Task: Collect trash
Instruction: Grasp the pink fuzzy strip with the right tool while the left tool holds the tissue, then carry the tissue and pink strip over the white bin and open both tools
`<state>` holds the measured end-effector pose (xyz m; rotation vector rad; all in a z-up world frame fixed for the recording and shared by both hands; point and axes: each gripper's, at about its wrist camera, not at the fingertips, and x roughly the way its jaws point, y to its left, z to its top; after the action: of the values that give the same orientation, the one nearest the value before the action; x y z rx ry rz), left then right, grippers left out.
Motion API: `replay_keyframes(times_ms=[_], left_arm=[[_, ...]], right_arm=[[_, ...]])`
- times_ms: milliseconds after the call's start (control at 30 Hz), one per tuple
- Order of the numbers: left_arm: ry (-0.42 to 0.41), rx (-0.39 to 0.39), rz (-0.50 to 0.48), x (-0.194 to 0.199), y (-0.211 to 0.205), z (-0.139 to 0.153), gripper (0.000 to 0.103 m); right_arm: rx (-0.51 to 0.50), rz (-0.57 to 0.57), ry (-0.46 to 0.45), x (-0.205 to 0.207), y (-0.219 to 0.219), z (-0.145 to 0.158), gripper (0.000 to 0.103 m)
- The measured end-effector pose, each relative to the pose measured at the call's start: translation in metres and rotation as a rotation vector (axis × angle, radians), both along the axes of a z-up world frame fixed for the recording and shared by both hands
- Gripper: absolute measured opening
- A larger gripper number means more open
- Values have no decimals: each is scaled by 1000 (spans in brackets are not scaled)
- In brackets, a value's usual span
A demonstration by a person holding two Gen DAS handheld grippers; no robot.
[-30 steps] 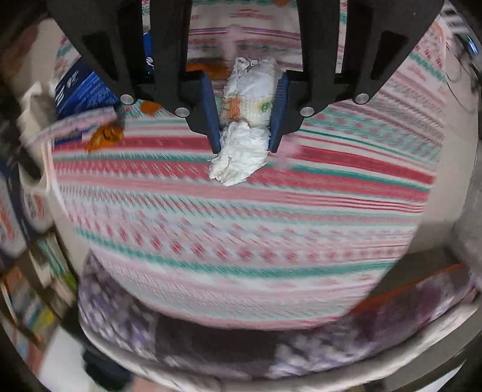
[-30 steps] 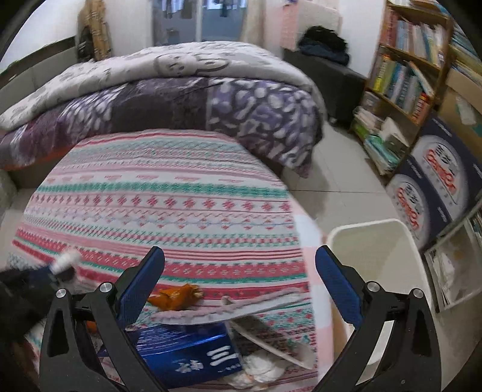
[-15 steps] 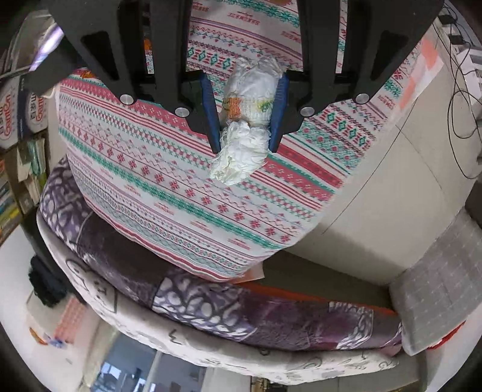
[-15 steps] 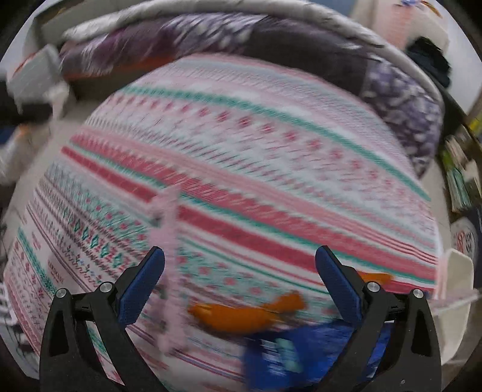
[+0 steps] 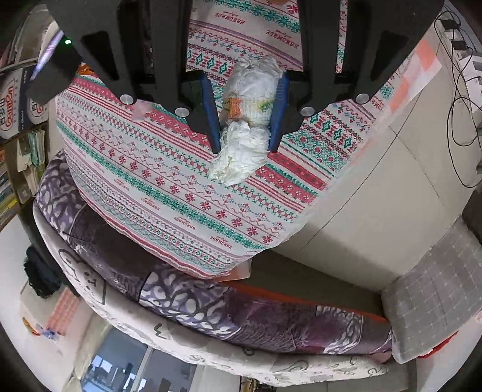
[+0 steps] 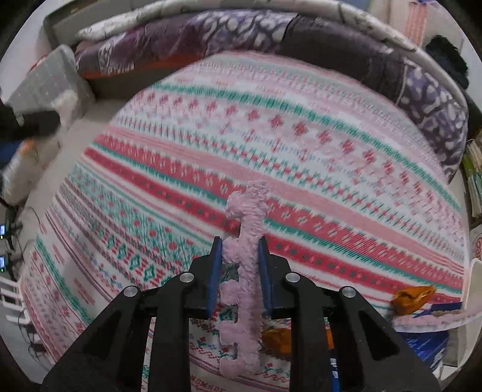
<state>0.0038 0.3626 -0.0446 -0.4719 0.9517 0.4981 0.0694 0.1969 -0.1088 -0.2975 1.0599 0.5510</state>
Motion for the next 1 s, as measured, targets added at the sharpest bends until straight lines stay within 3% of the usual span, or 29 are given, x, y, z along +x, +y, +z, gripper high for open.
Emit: replay_keyframes(times_ms=[233, 567, 1000], left_arm=[[-60, 76, -41, 6, -32, 21, 32], [-140, 166, -100, 14, -95, 37, 32], [-146, 201, -193, 37, -163, 29, 32]], right_arm=[[77, -102, -111, 12, -43, 50, 22], [78, -246, -230, 21, -110, 75, 22], [141, -375, -204, 28, -177, 79, 22]])
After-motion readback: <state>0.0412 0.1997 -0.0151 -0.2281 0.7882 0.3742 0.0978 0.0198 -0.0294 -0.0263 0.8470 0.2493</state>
